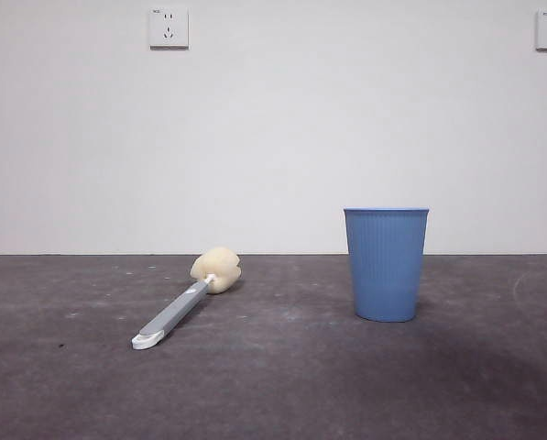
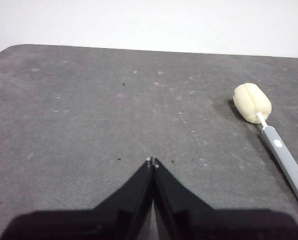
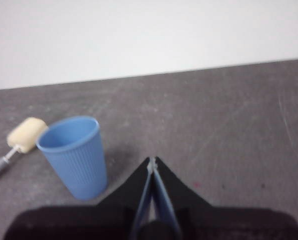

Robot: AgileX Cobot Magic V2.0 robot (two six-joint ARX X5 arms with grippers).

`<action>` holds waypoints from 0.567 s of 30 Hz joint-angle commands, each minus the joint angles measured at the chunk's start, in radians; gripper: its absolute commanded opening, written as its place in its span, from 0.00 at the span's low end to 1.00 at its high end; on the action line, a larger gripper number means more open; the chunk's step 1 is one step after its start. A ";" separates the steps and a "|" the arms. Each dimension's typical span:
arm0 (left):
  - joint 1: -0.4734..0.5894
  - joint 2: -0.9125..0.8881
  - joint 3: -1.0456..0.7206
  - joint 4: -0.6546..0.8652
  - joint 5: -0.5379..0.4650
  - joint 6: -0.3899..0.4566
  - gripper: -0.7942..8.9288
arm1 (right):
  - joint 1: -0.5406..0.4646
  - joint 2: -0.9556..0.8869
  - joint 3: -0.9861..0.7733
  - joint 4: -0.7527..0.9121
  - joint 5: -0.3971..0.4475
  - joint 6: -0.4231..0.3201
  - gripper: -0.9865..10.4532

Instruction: Pick up the cup brush,pick up the cup,insert the brush into the cup,clean the cup,put the cup brush back,put the cup back to the fixed position on the table

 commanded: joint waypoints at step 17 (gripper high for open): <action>0.003 -0.003 -0.013 0.002 -0.002 -0.006 0.08 | -0.001 -0.040 -0.132 0.016 0.003 0.084 0.09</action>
